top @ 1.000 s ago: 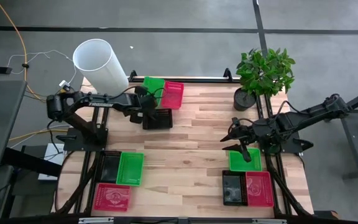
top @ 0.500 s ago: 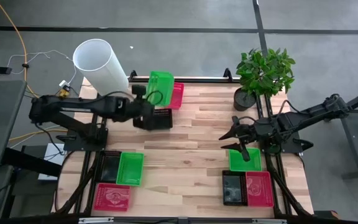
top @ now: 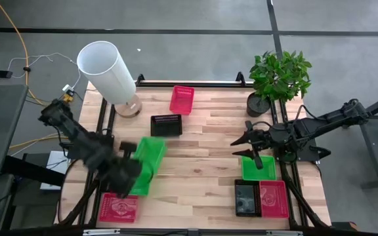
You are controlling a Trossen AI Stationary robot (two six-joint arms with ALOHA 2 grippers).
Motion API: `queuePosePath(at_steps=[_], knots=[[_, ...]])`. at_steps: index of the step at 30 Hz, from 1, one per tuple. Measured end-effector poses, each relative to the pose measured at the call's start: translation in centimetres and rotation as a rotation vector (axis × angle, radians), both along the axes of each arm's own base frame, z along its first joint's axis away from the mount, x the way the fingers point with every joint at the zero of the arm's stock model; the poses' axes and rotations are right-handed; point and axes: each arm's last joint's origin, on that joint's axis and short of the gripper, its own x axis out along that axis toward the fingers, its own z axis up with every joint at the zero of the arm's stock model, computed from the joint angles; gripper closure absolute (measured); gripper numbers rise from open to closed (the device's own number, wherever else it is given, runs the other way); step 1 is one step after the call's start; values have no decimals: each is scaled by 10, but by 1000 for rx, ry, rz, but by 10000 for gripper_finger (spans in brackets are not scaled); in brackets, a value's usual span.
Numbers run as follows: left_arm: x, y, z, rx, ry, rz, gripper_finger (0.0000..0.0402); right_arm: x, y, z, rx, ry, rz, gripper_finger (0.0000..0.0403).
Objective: Stack baskets by color
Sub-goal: Stack the top green bin on top of the bottom left green bin
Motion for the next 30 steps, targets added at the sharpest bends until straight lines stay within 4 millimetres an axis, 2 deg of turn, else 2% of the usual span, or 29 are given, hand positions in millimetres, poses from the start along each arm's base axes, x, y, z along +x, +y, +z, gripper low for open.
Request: queuePosePath(at_steps=[6, 11, 14, 17, 30], knots=[[-20, -57, -30, 31, 55, 83, 401, 0, 0, 0, -2, -1, -7, 249], [-29, -86, -58, 82, 145, 109, 401, 0, 0, 0, -3, -1, -8, 249], [-27, -93, -71, 123, 173, 106, 401, 0, -1, 0, -6, -2, -18, 249], [-23, -92, -75, 144, 179, 100, 401, 0, -1, 0, -11, -4, -32, 249], [-9, -86, -76, 119, 158, 146, 401, 0, -1, 0, -12, -4, -33, 249]])
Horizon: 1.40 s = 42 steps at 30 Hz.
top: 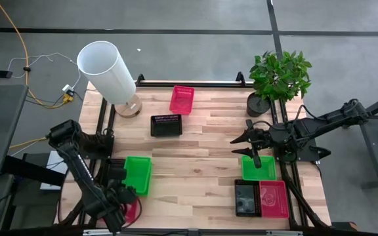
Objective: Stack baskets by color
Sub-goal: Stack the top green bin on top of the bottom left green bin, then stack the right green bin on top of the left green bin
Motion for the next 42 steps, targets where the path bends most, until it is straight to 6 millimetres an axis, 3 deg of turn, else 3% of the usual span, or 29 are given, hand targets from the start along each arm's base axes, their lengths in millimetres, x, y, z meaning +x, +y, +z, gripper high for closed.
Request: queuePosePath(at_steps=[19, 35, 42], knots=[[3, 2, 0, -30, 29, 13, 382, 0, 0, 0, -25, -2, 8, 249], [5, 3, 1, 0, 5, -50, 246, 0, 0, 0, -25, -2, 8, 249], [22, 0, 37, -38, -113, -96, 212, 0, 0, 0, -25, -2, 6, 249]])
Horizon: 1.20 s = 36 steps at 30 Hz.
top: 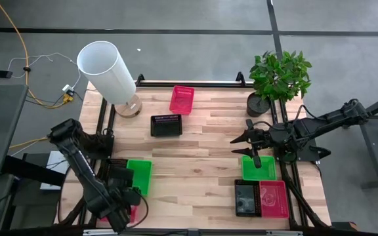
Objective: Stack baskets by color
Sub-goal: Stack the right green bin on top of the left green bin
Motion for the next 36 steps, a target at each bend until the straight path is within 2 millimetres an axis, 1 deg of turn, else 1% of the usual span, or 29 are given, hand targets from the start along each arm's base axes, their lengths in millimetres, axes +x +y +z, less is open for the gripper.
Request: queuePosePath(at_steps=[3, 7, 10, 14, 19, 24, 26, 29, 32, 36], knots=[[4, -4, 11, 19, -106, -41, 211, 0, 0, 0, -1, -1, -4, 249], [2, -12, 15, 132, -323, -146, 213, 0, 0, 0, -1, -1, -4, 249], [-2, -5, 16, 201, -410, -175, 215, 0, 0, 0, -1, -1, -4, 249], [-4, 24, 13, 199, -509, -142, 215, 0, 0, 0, -1, -1, -4, 249], [-9, 66, 4, 110, -690, -142, 215, 0, 0, 0, -1, -1, -4, 249], [-18, 104, -12, -11, -953, -161, 216, 0, 0, 0, -1, -1, -4, 249], [-25, 117, -19, -74, -1062, -186, 216, 0, 0, 0, -2, -1, -4, 249], [-35, 136, -26, -102, -1235, -213, 216, 0, 0, 0, -21, -3, 2, 249], [-44, 157, -27, -89, -1382, -235, 216, 0, 0, 0, -38, -7, -1, 249], [-51, 183, -21, -83, -1472, -233, 216, 1, -1, 2, -41, -23, -21, 249]])
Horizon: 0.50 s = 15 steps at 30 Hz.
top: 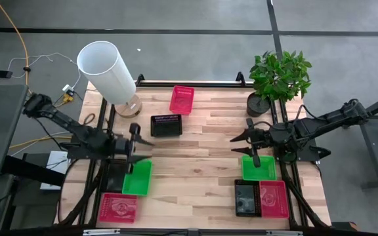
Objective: Stack baskets by color
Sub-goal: Stack the right green bin on top of the left green bin
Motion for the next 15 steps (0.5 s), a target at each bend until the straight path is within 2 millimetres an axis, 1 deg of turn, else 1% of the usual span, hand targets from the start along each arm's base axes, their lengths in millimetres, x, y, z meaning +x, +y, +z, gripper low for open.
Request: queuePosePath(at_steps=[4, 7, 10, 15], knots=[[-4, 21, 5, -21, -19, -40, 216, 0, -1, 1, -25, -13, -13, 249], [-5, 31, 6, -67, -23, -92, 216, 0, -1, 1, -32, -12, -23, 249], [-5, 36, 6, -92, -21, -129, 216, 0, -1, 1, -32, -11, -23, 249], [-5, 38, 6, -105, -19, -112, 216, 0, -1, 1, -19, -9, -27, 249]])
